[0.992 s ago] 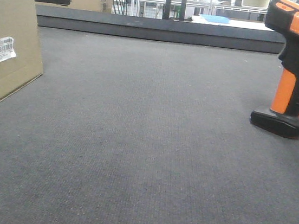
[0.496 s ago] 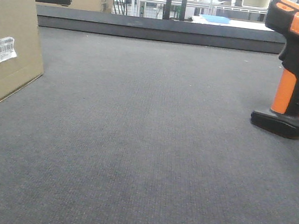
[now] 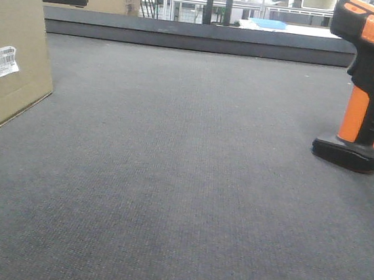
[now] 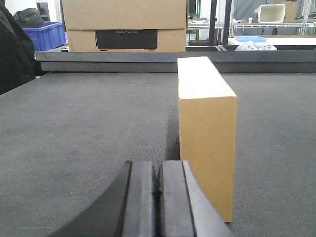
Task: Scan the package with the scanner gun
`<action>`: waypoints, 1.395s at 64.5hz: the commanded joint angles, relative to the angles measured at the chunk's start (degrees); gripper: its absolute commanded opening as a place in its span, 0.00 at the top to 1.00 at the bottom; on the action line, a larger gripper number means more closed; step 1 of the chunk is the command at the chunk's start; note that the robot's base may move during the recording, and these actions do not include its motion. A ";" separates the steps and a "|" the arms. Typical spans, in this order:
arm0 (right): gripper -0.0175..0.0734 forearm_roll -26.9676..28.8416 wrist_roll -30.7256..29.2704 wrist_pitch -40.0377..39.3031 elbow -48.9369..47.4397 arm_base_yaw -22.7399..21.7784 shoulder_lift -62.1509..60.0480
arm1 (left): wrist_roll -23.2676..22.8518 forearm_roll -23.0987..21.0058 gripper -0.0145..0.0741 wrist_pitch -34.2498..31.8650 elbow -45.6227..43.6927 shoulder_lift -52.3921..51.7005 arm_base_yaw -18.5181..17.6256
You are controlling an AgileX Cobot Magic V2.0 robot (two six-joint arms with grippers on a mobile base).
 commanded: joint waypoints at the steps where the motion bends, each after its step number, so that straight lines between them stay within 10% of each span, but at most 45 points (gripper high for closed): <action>1: 0.99 -0.25 -0.21 -1.24 0.03 -0.34 -0.25 | -0.18 -0.40 0.96 -1.75 -0.05 -0.30 -0.01; 57: 0.99 -0.49 -0.21 -3.45 0.85 -1.01 -0.25 | -0.18 -0.40 0.96 -2.01 -0.05 -0.30 -0.01; 90: 0.99 -0.49 3.89 -14.56 22.12 -2.85 -8.65 | -0.18 -0.40 0.96 -2.01 -0.05 -0.30 -0.01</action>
